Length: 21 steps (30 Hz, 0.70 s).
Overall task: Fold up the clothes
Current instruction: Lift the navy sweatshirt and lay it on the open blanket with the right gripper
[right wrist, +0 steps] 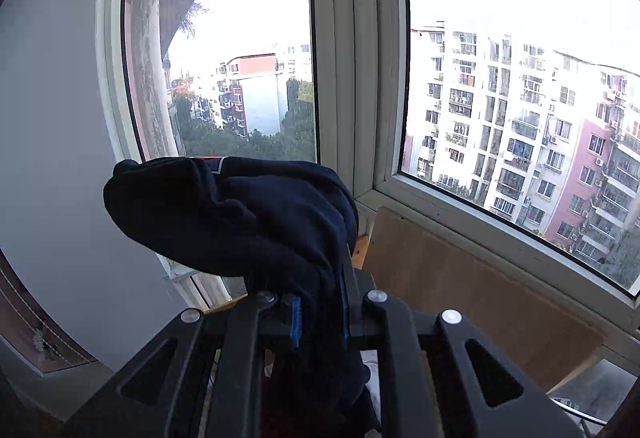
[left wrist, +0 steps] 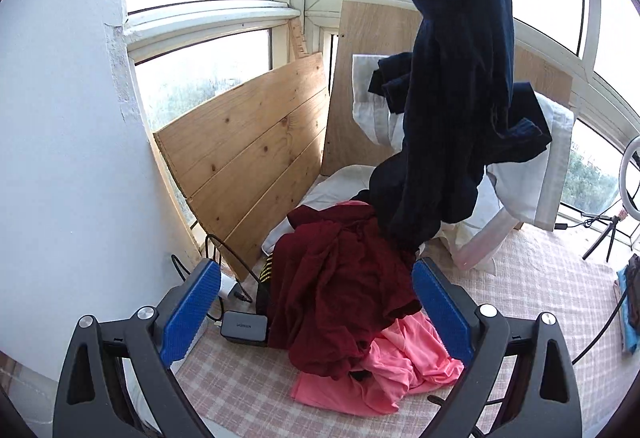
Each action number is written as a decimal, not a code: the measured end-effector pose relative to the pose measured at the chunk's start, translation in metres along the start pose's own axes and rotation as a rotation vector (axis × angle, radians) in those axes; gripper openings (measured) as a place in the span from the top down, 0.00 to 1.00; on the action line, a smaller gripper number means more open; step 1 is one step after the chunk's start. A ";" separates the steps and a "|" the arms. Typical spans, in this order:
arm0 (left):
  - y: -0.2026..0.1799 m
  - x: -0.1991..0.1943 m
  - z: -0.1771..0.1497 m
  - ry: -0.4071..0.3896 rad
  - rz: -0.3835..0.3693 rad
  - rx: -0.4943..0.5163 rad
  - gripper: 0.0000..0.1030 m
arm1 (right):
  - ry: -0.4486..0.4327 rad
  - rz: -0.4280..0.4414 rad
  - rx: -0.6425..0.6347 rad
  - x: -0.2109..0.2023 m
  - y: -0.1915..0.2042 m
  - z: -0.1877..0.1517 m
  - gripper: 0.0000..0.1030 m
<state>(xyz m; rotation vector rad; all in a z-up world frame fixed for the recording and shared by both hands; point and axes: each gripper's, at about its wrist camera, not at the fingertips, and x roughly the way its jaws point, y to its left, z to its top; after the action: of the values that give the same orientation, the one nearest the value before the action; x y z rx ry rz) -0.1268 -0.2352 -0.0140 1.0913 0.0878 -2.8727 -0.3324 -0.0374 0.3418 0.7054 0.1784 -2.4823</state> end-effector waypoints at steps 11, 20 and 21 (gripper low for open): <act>-0.015 -0.050 -0.001 -0.047 -0.010 0.131 0.06 | -0.120 -0.143 0.045 -0.175 -0.011 -0.001 0.87; -0.108 -0.060 -0.018 -0.033 -0.123 0.299 0.04 | -0.034 -0.461 0.266 -0.318 -0.138 -0.176 0.87; -0.123 -0.058 -0.024 -0.022 -0.139 0.319 0.04 | 0.009 -0.512 0.291 -0.318 -0.156 -0.208 0.87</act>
<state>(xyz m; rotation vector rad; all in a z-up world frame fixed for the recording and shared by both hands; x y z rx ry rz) -0.0782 -0.1080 0.0099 1.1407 -0.3186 -3.0978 -0.0968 0.2985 0.3264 0.8773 -0.0047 -3.0347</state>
